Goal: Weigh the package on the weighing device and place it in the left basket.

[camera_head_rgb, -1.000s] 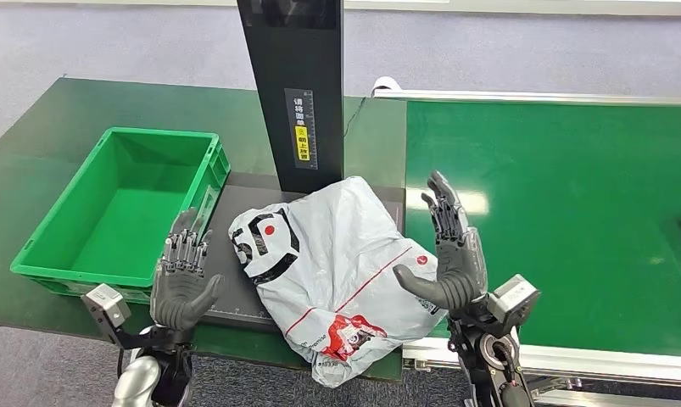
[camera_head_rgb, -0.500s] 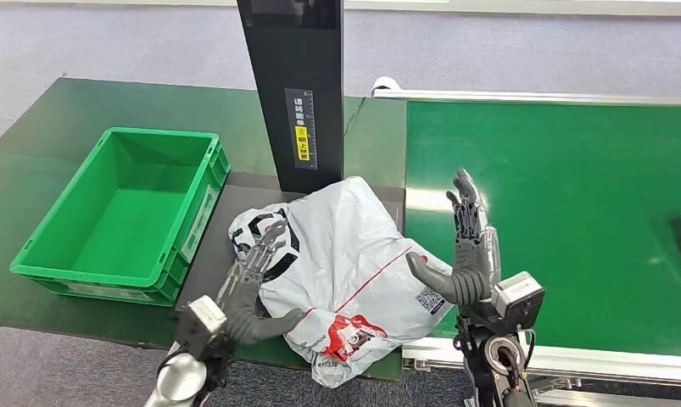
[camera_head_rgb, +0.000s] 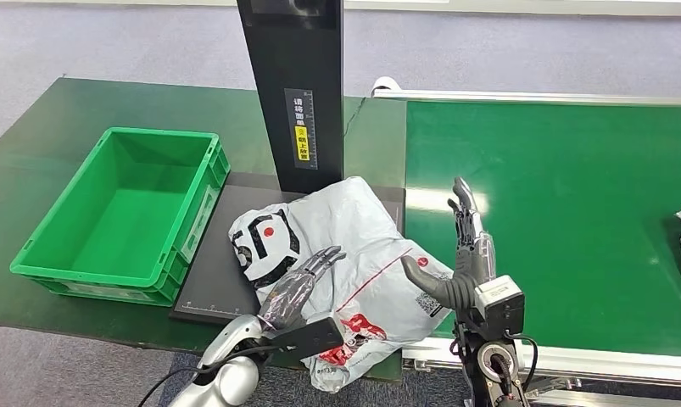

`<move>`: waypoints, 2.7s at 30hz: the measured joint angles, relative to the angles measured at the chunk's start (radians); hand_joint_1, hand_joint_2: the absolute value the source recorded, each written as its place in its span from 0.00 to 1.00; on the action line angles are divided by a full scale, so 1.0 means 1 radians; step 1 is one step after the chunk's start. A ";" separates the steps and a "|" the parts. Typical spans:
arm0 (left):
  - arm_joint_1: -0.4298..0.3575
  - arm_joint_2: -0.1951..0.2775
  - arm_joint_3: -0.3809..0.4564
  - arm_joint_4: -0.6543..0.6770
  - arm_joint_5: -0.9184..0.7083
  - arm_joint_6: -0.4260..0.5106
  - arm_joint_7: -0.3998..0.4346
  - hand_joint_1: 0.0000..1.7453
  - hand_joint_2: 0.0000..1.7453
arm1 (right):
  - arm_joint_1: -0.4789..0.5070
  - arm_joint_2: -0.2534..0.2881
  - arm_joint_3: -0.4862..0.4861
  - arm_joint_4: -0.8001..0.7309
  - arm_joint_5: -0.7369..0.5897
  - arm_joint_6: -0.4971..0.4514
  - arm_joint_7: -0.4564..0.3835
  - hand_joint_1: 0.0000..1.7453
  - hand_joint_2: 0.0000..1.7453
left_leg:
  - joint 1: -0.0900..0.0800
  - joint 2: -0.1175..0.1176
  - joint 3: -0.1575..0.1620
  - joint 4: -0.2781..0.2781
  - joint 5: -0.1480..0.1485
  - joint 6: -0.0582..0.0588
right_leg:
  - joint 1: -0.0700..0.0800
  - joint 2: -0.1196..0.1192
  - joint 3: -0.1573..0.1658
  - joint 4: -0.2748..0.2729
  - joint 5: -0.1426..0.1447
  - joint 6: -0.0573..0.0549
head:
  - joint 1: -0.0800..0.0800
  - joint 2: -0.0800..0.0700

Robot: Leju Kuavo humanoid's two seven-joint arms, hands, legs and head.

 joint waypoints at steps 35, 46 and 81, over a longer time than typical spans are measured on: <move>0.010 -0.005 0.071 0.053 0.112 0.102 -0.149 1.00 1.00 | 0.037 0.006 -0.024 -0.003 0.018 0.004 0.019 0.00 1.00 | 0.000 0.000 0.001 0.000 0.000 0.000 | 0.000 0.000 0.001 0.000 0.000 0.000 | 0.000 0.000; 0.076 0.026 0.110 -0.172 0.170 0.454 -0.412 1.00 1.00 | 0.018 0.004 -0.024 -0.004 -0.017 0.008 0.014 0.00 1.00 | 0.000 0.000 0.000 0.000 0.000 0.000 | 0.000 0.000 0.001 0.000 0.000 0.000 | 0.000 0.000; -0.127 0.041 0.618 -0.084 -0.243 0.640 -0.003 1.00 1.00 | 0.017 -0.012 -0.010 0.000 -0.028 -0.011 0.022 0.00 1.00 | 0.001 0.001 0.001 0.000 0.001 -0.001 | 0.001 0.001 0.001 0.001 0.000 -0.001 | 0.000 0.000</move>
